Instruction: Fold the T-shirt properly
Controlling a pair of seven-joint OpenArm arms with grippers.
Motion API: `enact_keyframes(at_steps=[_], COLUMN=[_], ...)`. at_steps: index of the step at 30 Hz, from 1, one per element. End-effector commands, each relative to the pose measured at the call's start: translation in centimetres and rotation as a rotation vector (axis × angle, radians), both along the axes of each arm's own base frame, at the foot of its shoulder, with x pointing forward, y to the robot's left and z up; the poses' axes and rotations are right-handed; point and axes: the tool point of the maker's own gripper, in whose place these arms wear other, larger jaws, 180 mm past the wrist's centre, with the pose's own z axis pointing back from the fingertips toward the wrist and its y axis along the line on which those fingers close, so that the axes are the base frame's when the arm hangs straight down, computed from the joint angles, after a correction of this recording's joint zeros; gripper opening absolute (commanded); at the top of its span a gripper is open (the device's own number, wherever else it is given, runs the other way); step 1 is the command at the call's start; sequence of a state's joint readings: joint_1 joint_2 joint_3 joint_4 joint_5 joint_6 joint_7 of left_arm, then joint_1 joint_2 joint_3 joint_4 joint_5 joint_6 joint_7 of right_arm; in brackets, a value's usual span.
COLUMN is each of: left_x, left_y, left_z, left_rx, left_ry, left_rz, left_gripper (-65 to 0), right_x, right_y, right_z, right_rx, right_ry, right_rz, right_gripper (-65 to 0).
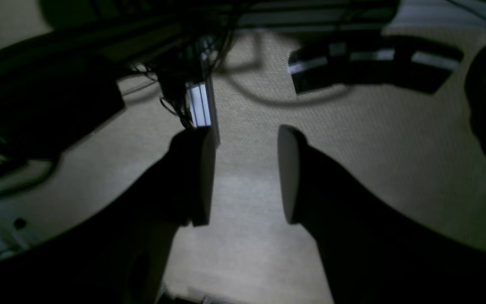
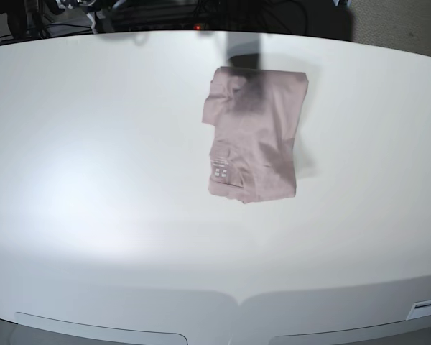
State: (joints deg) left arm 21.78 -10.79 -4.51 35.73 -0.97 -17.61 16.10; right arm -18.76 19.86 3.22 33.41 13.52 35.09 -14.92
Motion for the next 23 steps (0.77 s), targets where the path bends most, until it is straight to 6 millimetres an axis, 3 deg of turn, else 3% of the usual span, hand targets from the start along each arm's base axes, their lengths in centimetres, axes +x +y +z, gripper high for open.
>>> enact_keyframes(at_steps=[1,5,8,11,15,23], left_x=[-0.7,-1.0,0.1,0.4,0.2,0.6], left_y=[0.7,1.1,1.0,0.9,0.9,0.8], left_z=[0.2,0.2,0.1,0.0,0.1,0.0], left_rx=[0.014,0.031,0.027,0.023,0.023,0.018], left_ry=[0.016,0.031,-0.013,-0.011,0.0,-0.018], left_rz=[-0.032,-0.103,-0.089,-0.067,-0.068,-0.049], left_gripper=[-43.5,-43.5,-43.5,-43.5,-43.5,-43.5], right_x=[-0.1,0.0,0.7,0.3,-0.4,0.2], right_y=[-0.8,-1.7,-3.2,-4.0,-4.3,-4.3], right_z=[0.2,-0.2,-0.4,-0.6,-0.6,-0.6], right_rx=[-0.008,-0.05,-0.139,-0.179,-0.19,-0.19], right_ry=[-0.012,-0.063,-0.144,-0.154,-0.137,-0.161], right_rz=[-0.004,-0.012,0.014,0.008,0.004,-0.003], right_gripper=[-39.5,-39.5,-39.5,-39.5,-39.5,-39.5])
